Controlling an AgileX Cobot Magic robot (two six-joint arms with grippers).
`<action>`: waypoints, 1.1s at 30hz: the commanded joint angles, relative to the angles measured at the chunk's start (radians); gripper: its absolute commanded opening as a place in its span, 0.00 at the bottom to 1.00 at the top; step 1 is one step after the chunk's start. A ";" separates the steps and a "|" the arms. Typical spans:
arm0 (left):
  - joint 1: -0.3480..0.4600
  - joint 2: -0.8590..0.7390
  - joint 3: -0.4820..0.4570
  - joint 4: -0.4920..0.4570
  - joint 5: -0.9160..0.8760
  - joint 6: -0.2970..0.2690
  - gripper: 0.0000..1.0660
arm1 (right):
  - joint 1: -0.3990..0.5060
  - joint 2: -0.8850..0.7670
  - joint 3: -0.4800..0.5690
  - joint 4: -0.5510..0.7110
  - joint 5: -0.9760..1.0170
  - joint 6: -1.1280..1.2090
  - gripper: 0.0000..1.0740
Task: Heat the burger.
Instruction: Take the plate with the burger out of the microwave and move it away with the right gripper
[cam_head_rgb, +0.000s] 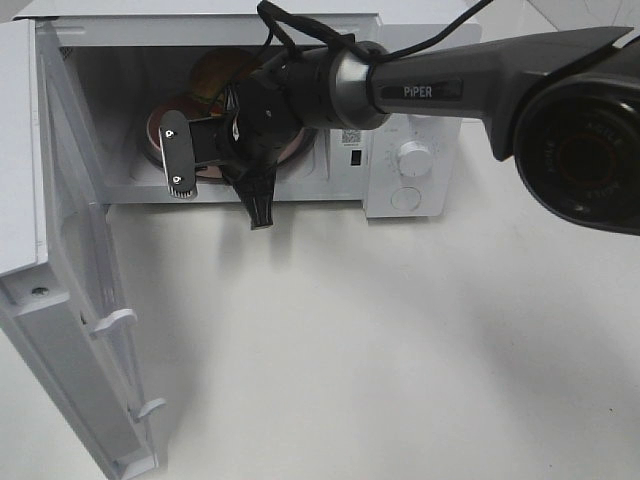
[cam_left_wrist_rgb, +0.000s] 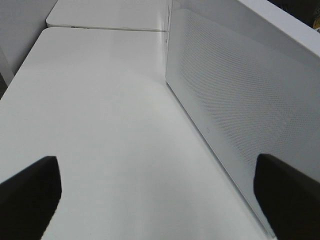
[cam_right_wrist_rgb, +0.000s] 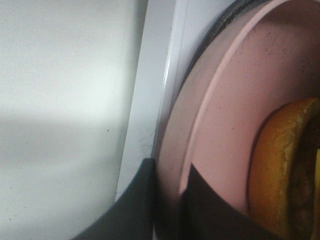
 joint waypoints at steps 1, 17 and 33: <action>0.002 -0.021 0.005 -0.002 -0.006 -0.003 0.94 | -0.001 -0.055 0.042 -0.014 -0.064 -0.023 0.00; 0.002 -0.021 0.005 -0.002 -0.006 -0.003 0.94 | 0.007 -0.157 0.180 -0.042 -0.133 -0.022 0.00; 0.002 -0.021 0.005 -0.002 -0.006 -0.003 0.94 | 0.030 -0.253 0.334 -0.068 -0.163 0.006 0.00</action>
